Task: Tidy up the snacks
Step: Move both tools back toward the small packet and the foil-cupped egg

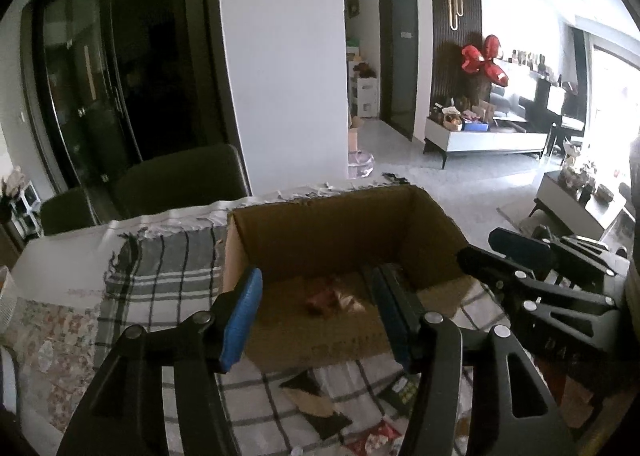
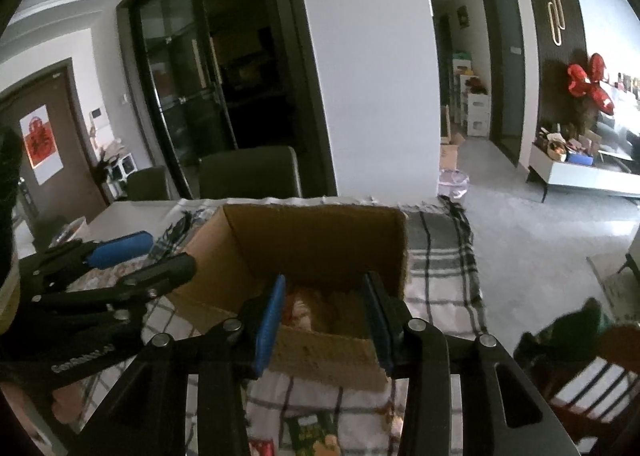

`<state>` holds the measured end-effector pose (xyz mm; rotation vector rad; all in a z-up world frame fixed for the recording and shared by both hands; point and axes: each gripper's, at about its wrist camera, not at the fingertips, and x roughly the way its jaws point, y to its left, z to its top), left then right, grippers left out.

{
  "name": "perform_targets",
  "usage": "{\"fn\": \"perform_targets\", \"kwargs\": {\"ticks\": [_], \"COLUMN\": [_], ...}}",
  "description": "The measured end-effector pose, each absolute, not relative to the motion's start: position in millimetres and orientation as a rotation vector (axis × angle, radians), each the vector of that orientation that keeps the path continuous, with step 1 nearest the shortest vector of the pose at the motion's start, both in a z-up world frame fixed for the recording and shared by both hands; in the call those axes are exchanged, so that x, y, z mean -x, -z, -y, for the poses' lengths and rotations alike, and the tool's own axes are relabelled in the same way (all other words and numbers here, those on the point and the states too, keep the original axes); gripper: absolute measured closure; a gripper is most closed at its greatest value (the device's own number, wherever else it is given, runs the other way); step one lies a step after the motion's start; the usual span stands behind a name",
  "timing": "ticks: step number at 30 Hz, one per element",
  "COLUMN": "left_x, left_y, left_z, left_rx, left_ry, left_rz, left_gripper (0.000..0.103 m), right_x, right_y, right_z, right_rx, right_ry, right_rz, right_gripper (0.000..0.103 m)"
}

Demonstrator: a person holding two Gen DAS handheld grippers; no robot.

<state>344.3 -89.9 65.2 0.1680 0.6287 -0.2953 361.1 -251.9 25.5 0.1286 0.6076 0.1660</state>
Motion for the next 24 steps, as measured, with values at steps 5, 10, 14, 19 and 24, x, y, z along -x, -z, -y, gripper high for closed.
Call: {"fn": "perform_targets", "kwargs": {"ticks": [5,10,14,19,24], "left_x": [-307.5,-280.5,-261.0,-242.3,-230.9], "left_y": [-62.2,-49.4,-33.8,-11.8,11.0], "left_z": [89.1,82.7,78.6,80.1,83.1], "left_rx": [-0.211,-0.210,-0.206,-0.204,-0.216], "left_ry": [0.309,0.299,0.297,0.326,0.358], "left_rz": [-0.608,-0.611,-0.628,-0.666,-0.697], "left_gripper": [0.046,0.046,0.046,0.046,0.047], "right_x": [-333.7,-302.9,-285.6,-264.5,-250.6], "right_y": [-25.4,-19.5,-11.9,4.3,28.5], "right_z": [253.4,251.6,253.2,252.1,254.6], "right_rx": [-0.115,-0.103,-0.125,-0.120,-0.133], "right_ry": [-0.147,-0.111,-0.099,-0.082,-0.080], "right_rz": [-0.600,-0.592,-0.605,-0.634,-0.686], "right_gripper": [0.062,0.062,0.062,0.062,0.062]}}
